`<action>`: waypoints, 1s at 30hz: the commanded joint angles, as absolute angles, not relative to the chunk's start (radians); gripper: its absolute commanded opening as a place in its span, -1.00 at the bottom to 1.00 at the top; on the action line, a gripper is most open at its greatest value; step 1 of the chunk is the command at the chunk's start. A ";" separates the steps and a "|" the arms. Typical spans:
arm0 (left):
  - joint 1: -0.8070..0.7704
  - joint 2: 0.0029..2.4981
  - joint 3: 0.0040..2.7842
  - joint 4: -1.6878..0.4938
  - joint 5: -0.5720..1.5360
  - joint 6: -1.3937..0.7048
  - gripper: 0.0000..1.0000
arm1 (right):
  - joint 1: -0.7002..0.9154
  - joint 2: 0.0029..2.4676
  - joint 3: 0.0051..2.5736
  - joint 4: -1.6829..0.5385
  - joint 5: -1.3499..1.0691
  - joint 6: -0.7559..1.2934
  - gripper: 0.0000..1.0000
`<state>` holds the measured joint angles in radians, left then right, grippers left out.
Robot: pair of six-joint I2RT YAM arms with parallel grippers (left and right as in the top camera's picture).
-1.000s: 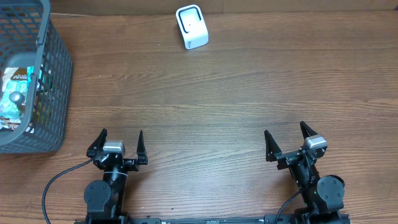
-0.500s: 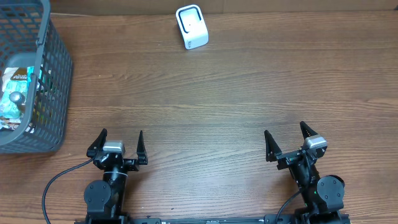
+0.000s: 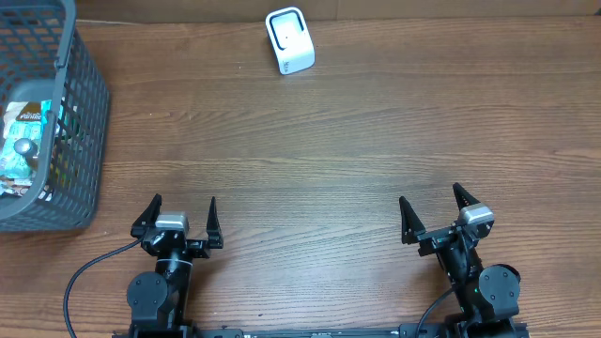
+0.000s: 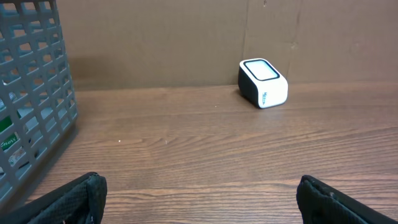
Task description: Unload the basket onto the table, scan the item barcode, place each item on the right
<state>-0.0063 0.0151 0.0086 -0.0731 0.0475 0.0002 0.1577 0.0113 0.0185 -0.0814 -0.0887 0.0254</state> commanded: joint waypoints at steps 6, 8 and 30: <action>-0.009 0.004 0.005 -0.075 0.041 0.012 0.99 | 0.155 0.003 0.008 -0.077 -0.080 0.021 1.00; -0.009 0.004 0.005 -0.075 0.041 0.012 0.99 | 0.155 0.003 0.008 -0.077 -0.080 0.022 1.00; -0.006 0.006 0.141 0.024 0.034 0.032 1.00 | 0.155 0.003 0.008 -0.077 -0.080 0.022 1.00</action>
